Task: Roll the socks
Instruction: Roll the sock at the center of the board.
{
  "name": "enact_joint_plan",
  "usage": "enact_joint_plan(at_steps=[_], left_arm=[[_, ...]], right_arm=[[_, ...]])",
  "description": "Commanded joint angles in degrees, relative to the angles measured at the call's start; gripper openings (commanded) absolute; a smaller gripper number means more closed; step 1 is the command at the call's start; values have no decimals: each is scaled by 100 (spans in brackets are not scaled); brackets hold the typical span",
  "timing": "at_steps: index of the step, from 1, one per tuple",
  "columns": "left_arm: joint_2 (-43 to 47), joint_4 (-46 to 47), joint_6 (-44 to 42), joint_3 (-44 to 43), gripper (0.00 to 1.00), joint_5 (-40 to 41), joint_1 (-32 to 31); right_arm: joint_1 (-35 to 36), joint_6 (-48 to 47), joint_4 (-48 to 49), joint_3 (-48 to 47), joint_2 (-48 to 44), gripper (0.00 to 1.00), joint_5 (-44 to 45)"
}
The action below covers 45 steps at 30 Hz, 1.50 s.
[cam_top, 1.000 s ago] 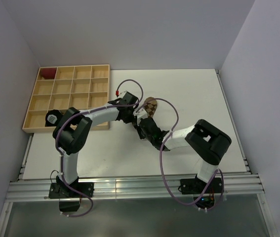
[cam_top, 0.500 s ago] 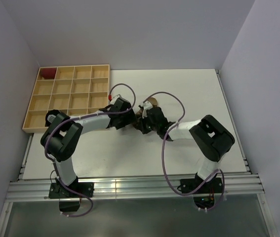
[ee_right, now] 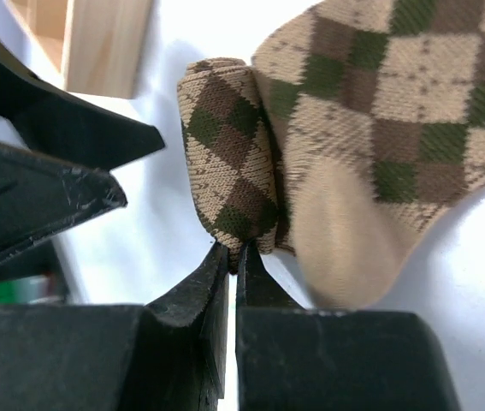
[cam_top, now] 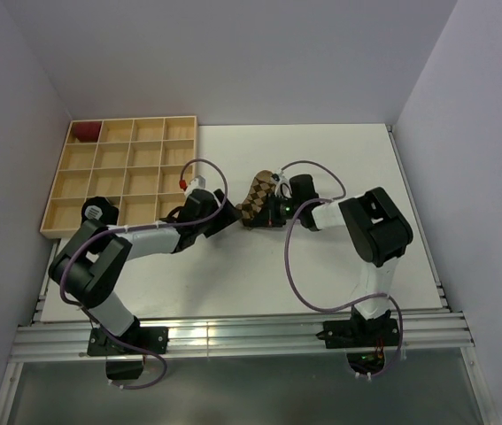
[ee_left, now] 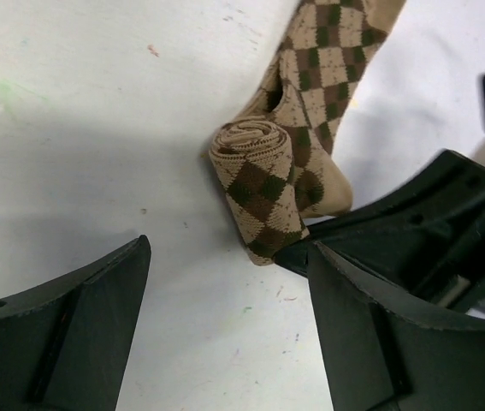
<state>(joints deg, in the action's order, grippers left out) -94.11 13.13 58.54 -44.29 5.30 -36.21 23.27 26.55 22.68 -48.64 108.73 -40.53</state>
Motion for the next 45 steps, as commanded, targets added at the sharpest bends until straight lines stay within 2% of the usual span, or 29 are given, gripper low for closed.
enact_joint_plan(at_steps=[1,11,26,30,35,38,42,44,45], left_arm=[[-55,936,218,149,79,-249,8],[-336,1745,394,351,73,-187,26],[-995,1870,711,211,64,-99,237],[-1188,1843,711,158,56,-178,237],[-1444,1887,755,175,52,-380,219],[-1619,1852,790,167,45,-477,193],[-1690,1563,711,88,26,-477,158],[-1716,1317,659,-52,21,-477,132],[-1716,1011,563,-175,18,-469,114]], right_arm=[[-216,762,-80,-172,315,0,-920],[-375,1230,-88,-356,764,0,-1264],[-419,1177,-308,-506,931,0,-1317],[-419,1169,-325,-515,922,0,-1317],[-411,1195,-299,-541,940,0,-1334],[-411,1160,-325,-541,914,0,-1308],[-393,933,-422,-480,686,1,-1098],[-367,791,-518,-392,406,6,-931],[-323,617,-545,-296,282,13,-704]])
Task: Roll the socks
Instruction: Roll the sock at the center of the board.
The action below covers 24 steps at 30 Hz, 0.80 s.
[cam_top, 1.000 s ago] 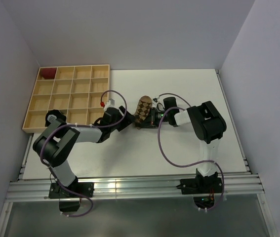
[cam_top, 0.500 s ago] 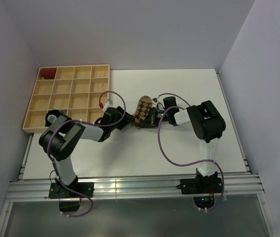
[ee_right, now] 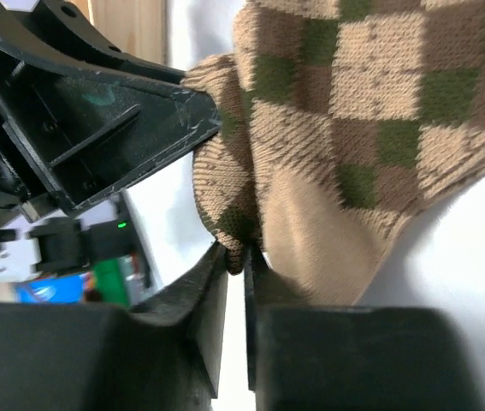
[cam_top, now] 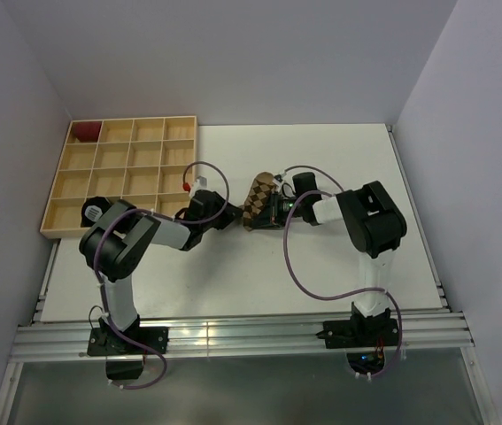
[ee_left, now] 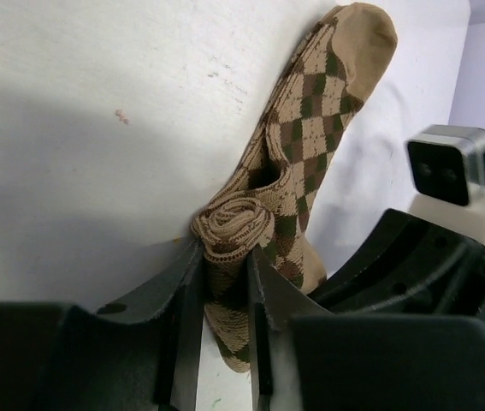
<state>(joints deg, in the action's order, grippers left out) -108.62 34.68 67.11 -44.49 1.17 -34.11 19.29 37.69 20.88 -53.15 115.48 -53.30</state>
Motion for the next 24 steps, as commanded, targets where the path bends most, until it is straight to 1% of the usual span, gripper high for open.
enact_joint_plan(at_steps=[1,2,3,6,7,8,10,11,12,13,14,16,18,24], left_arm=[[-283,-1330,-339,-235,17,-38,-105],[-291,-1532,-391,-314,14,-29,-131],[-283,-1812,-479,-428,13,-29,-131],[-257,-2253,-681,-656,13,32,-157],[-248,-2594,-725,-718,12,50,-166],[-239,-2728,-761,-771,12,50,-175],[-221,-3123,-901,-1034,12,85,-175],[-230,-3447,-954,-1131,12,103,-184],[-247,-3781,-1076,-1384,12,120,-184],[-274,-4228,-1130,-1509,12,181,-193],[-291,-4354,-1235,-1606,12,182,-193],[-292,-4548,-1271,-1781,12,164,-228],[-265,-4688,-1349,-1861,12,42,-254],[-292,-5119,-1569,-2143,12,-64,-254]], right_arm=[[101,-595,-366,216,-534,18,688],[136,-805,-374,286,-823,22,820],[224,-920,-401,426,-991,30,1178],[417,-1517,-436,743,-1720,40,1961],[592,-1667,-436,831,-1896,42,2599],[698,-1930,-427,919,-2211,43,2918],[1048,-2186,-313,1156,-2485,48,3533],[1181,-2318,-278,1218,-2713,50,4120],[1330,-2624,-173,1332,-2811,53,4421],[1610,-2757,-129,1377,-2934,54,4651],[1752,-3002,-68,1412,-2970,56,5088],[1990,-3223,108,1482,-2988,59,5381],[2298,-3522,231,1509,-2953,60,5889],[2948,-4182,574,1526,-2689,61,6804]])
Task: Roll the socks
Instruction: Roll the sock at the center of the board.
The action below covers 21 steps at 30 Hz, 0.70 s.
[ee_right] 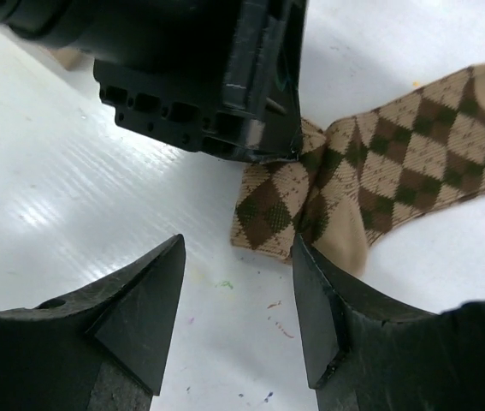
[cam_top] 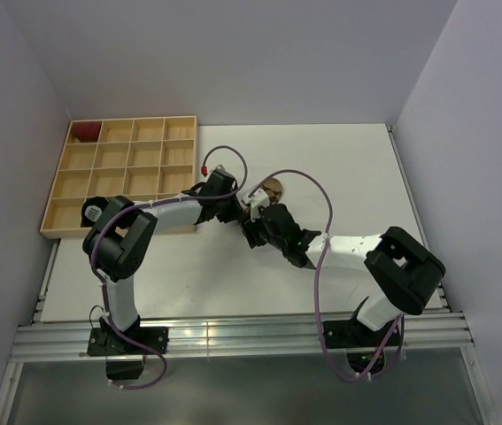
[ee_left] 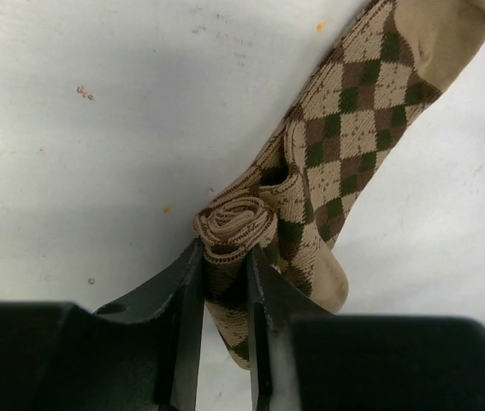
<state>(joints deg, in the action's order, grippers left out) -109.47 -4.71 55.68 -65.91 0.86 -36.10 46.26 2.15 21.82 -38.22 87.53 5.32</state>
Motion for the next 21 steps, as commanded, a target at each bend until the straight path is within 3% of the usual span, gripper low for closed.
enact_joint_plan(at_steps=[1,16,21], left_arm=[[-206,-1207,-444,-10,12,-34,-55],[-364,-1419,-585,-247,12,-315,-55],[-443,-1384,-594,-256,12,-438,-55]], right_arm=[[295,-681,507,16,159,61,1005],[876,-1305,832,-257,1292,57,1796],[920,-1446,1078,-265,1451,50,1999]])
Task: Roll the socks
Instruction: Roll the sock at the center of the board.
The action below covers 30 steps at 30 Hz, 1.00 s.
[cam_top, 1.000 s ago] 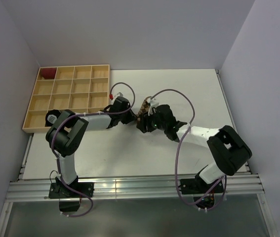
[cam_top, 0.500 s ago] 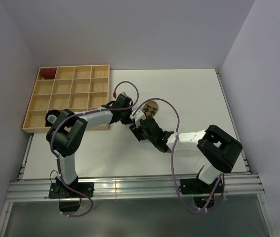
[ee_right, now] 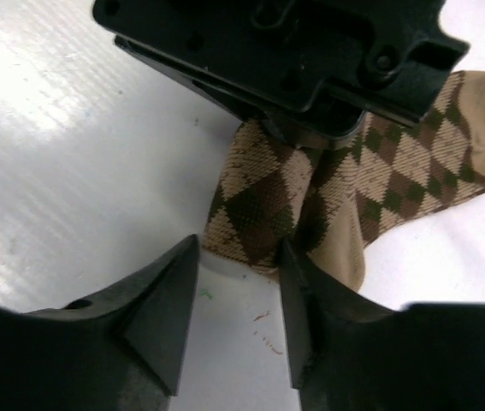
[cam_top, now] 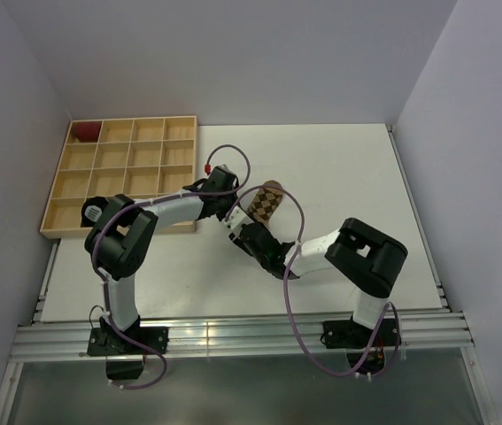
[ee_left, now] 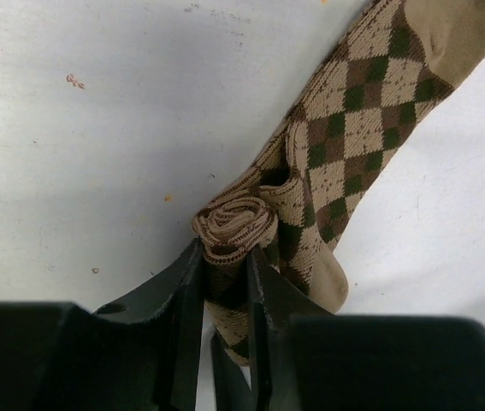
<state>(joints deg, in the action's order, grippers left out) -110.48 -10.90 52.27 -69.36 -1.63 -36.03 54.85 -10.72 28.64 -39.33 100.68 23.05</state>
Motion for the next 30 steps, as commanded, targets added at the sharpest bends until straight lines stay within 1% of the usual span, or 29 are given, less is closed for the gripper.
enact_joint_plan(at_steps=[1,2,4,5,7,8,10,11,12,13,14,17,20,22,24,26,27,28,30], left_arm=[[-343,-756,-252,90,12,-215,-62],[-352,-739,-261,98,12,-259,-62],[-352,-660,-270,107,13,-320,-62],[-291,-599,-270,142,15,-329,-62],[-220,-380,-270,265,20,-364,-62],[-133,-326,-244,318,25,-365,-53],[-36,-142,-226,379,32,-338,-62],[78,-71,-209,449,39,-321,-62],[131,-18,-191,476,43,-303,-62],[192,60,-182,520,47,-277,-62],[315,200,-156,599,54,-259,-62],[509,464,-103,722,66,-294,-36],[667,745,2,845,68,-382,0],[834,948,107,942,70,-400,26],[957,1254,195,1091,70,-426,70],[1167,1458,362,1292,73,-400,96],[1238,1676,424,1363,74,-391,131],[1361,1765,537,1434,77,-382,149],[1450,1941,617,1583,80,-382,184]], right_arm=[[61,-167,396,-162,179,48,226],[61,-202,414,-171,197,40,226],[61,-185,440,-154,180,29,148],[61,-150,440,-136,154,18,95],[52,-62,335,-119,49,8,-89],[35,25,257,-136,30,0,-160],[-61,253,-60,-171,-40,0,-449],[-106,333,-148,-154,-84,0,-572],[-158,421,-331,-136,-128,0,-730],[-324,639,-420,-127,-232,0,-888],[-430,728,-508,-93,-286,0,-1264],[-826,1036,-807,-57,-497,0,-1924],[-1168,1370,-948,22,-637,0,-2539],[-1318,1563,-957,57,-699,0,-2787],[-1590,1704,-975,101,-717,0,-3314],[-1784,1889,-957,101,-699,0,-3683],[-1985,1942,-975,84,-656,0,-4102],[-2091,2047,-992,57,-621,0,-4281],[-2337,2153,-957,5,-524,0,-4667]])
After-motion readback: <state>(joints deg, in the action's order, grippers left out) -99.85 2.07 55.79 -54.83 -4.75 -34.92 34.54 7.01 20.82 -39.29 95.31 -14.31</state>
